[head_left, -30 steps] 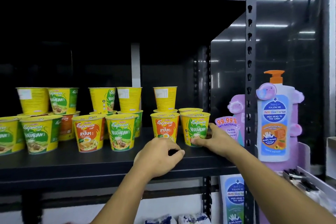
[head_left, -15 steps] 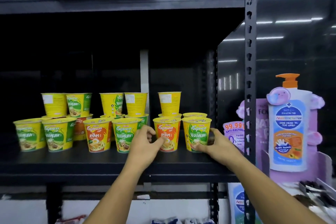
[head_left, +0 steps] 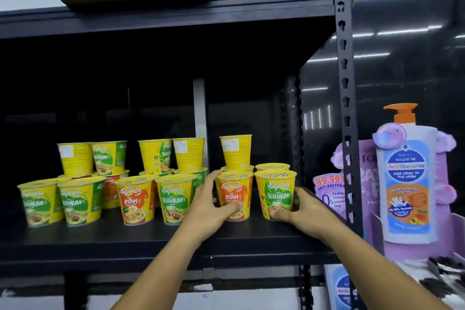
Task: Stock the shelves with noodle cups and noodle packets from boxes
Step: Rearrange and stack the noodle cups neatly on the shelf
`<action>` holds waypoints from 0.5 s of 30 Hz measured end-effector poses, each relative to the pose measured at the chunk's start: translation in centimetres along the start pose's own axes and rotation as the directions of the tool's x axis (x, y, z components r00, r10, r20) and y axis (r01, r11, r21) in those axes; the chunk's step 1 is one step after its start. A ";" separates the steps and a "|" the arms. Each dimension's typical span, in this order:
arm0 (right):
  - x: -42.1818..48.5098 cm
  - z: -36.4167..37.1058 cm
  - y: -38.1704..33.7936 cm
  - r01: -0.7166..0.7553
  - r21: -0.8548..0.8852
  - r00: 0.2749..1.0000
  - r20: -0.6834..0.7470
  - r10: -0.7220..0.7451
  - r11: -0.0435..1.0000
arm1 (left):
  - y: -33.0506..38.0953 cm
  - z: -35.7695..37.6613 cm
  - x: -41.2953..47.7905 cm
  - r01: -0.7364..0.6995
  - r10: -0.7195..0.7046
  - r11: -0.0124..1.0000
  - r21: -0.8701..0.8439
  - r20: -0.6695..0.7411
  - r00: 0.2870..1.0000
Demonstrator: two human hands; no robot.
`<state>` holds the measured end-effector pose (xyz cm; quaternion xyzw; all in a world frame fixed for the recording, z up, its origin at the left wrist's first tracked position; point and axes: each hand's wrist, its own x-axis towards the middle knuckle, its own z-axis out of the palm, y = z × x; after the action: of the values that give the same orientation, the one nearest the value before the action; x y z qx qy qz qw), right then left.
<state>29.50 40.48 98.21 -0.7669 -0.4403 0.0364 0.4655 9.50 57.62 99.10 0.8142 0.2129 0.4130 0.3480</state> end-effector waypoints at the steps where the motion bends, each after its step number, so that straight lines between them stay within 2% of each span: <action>1: 0.1 0.0 0.1 0.004 0.011 1.000 -0.003 -0.004 1.000 | 0.0 0.0 0.4 0.002 -0.002 1.000 -0.012 0.001 1.000; 9: 0.3 0.4 0.5 0.016 0.040 1.000 -0.019 -0.015 0.999 | 0.2 0.9 1.8 -0.072 0.076 0.993 0.088 -0.043 0.996; 15: 0.4 0.3 0.5 0.000 0.118 1.000 0.021 -0.002 0.993 | 0.3 -0.9 2.2 -0.135 0.136 0.991 0.015 -0.133 0.982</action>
<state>29.91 40.92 97.83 -0.7374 -0.4427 0.0704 0.5052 10.02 59.17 100.87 0.7983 0.1813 0.4887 0.3016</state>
